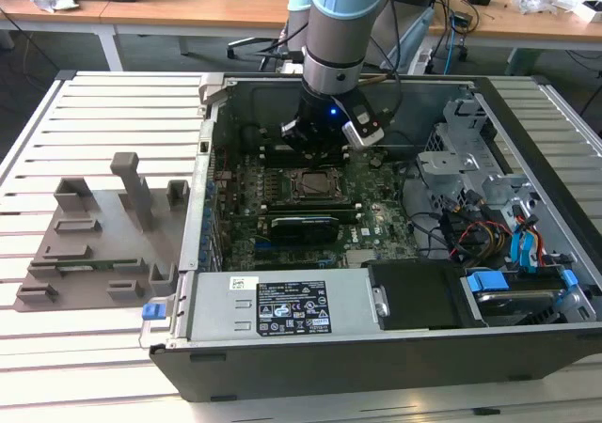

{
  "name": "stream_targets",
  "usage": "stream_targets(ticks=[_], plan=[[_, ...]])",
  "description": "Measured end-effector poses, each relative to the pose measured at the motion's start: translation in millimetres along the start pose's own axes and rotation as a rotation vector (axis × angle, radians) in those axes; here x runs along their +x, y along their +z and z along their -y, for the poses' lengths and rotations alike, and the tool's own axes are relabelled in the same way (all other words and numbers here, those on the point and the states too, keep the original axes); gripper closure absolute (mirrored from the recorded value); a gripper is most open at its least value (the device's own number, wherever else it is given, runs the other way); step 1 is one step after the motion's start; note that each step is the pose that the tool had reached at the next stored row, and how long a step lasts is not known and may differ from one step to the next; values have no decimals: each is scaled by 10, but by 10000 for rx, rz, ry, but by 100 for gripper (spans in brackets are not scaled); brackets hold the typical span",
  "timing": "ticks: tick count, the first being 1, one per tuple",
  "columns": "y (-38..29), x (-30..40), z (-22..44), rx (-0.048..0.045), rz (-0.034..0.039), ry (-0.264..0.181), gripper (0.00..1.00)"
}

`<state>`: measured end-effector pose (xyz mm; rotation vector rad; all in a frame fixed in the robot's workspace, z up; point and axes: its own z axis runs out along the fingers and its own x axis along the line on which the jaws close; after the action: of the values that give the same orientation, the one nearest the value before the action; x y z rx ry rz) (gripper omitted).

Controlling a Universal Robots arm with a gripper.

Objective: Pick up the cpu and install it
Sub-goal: 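Install the first cpu locking lever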

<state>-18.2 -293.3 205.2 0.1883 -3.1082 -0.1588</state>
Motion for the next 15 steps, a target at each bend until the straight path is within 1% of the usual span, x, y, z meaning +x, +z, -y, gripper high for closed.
stream_targets(ticks=[8, 10, 15], plan=[[11, -106, 15, -6, -73, 8, 89], [18, -142, 19, -11, -94, 9, 89], [20, -164, 22, -4, -102, 10, 89]])
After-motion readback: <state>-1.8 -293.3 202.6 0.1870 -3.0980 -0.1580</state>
